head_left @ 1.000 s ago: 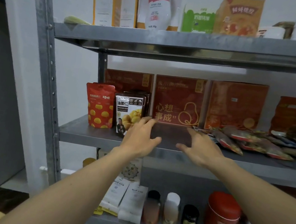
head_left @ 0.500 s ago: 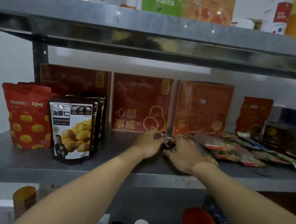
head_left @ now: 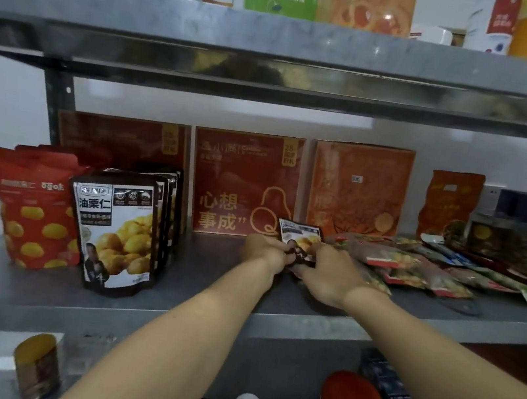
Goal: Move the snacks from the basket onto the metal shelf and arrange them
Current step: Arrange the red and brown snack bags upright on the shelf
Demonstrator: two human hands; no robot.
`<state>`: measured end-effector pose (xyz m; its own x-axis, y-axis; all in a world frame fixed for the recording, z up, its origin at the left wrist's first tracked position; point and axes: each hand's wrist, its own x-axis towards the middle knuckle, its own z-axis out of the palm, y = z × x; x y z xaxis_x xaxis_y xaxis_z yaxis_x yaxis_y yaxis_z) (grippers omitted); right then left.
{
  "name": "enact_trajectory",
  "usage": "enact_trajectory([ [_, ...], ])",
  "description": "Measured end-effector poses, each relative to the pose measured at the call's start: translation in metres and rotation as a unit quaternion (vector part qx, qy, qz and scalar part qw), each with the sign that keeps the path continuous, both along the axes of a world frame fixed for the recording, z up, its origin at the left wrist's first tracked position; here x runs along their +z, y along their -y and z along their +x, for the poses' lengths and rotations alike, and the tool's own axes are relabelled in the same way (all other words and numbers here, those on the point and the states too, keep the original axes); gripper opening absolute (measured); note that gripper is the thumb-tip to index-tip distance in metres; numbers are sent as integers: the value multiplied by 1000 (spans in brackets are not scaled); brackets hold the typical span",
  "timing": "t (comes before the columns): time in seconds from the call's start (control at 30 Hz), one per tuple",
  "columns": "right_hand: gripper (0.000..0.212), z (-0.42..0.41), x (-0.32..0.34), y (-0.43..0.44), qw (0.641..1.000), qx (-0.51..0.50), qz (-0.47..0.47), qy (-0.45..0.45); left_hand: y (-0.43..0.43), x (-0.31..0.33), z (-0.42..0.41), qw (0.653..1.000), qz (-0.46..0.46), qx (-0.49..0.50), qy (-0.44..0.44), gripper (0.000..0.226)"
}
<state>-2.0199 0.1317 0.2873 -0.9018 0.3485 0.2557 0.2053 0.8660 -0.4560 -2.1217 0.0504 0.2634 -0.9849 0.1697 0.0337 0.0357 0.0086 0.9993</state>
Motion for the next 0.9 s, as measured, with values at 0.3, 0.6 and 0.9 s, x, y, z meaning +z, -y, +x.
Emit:
enact_trajectory([
  [0.3, 52, -5, -21, 5, 962, 45, -241, -122, 68, -1, 30, 992, -9, 37, -124, 35],
  [0.6, 37, -15, -29, 65, 921, 115, -309, -209, 138, -4, 51, 979, -2, 79, -186, 29],
  [0.9, 39, -13, -22, 155, 918, 154, -305, -200, 235, -5, 65, 961, -8, 104, -258, 13],
])
